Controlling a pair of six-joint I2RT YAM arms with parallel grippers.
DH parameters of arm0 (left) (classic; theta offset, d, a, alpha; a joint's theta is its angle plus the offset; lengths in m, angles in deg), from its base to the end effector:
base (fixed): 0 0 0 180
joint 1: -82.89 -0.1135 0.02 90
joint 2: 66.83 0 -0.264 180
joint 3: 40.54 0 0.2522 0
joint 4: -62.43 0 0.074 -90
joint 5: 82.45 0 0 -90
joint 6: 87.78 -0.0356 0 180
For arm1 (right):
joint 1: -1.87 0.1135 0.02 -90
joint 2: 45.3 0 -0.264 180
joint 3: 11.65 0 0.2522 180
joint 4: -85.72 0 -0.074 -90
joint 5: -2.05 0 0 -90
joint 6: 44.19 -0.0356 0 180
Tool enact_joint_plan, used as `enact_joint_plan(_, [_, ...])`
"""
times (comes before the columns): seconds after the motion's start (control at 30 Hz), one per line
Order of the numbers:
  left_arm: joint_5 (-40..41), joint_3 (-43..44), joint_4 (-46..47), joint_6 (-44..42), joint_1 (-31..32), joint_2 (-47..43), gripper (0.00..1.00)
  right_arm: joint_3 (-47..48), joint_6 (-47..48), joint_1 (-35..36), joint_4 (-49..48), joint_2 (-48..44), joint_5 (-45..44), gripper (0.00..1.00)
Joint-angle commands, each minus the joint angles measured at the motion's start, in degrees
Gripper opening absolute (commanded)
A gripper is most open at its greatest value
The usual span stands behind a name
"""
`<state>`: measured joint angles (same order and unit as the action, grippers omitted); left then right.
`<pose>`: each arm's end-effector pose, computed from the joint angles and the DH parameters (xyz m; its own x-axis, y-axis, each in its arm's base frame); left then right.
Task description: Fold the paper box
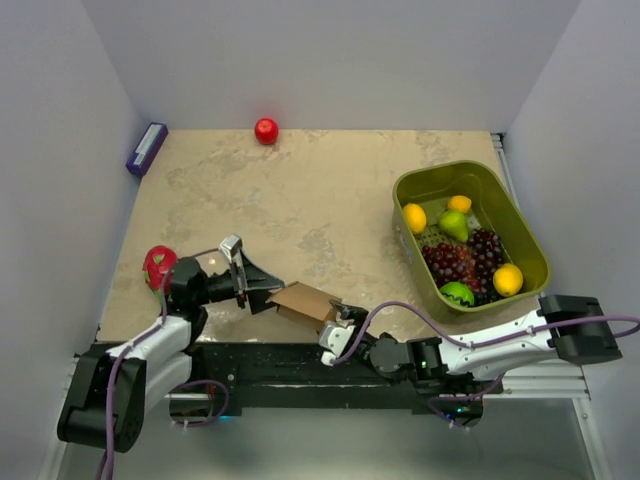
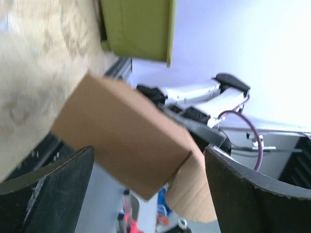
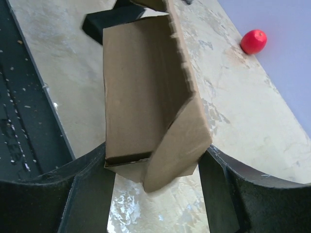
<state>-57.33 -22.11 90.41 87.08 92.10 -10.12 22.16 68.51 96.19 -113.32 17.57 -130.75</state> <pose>0.1535 -0.0575 0.1620 -0.9593 -0.2728 0.0731 -0.0909 0.0533 -0.9944 0.0076 0.2199 0.2085 0.3139 -0.3962 -0.8628 -0.7164 0.4976 -0.4891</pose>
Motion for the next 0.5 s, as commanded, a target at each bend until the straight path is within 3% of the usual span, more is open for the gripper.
enact_joint_plan(0.0, [4.06, 7.27, 1.86, -4.96, -1.56, 0.33, 1.0, -0.54, -5.03, 0.07, -4.56, -2.4, -1.31, 0.34])
enact_joint_plan(0.2, [4.5, 10.45, -0.86, -9.97, -5.07, 1.74, 1.0, -1.33, -7.49, -0.98, -2.45, -5.65, -1.05, 0.33])
enact_joint_plan(0.3, [5.38, 12.11, -7.42, -16.11, -7.7, 1.13, 0.99, -1.25, -9.6, -3.61, -0.17, -7.14, 2.01, 0.33])
enact_joint_plan(0.47, [14.05, 20.35, -24.65, -38.77, -9.04, -1.16, 0.99, -0.89, -13.56, -12.82, 2.83, -9.87, 12.2, 0.33])
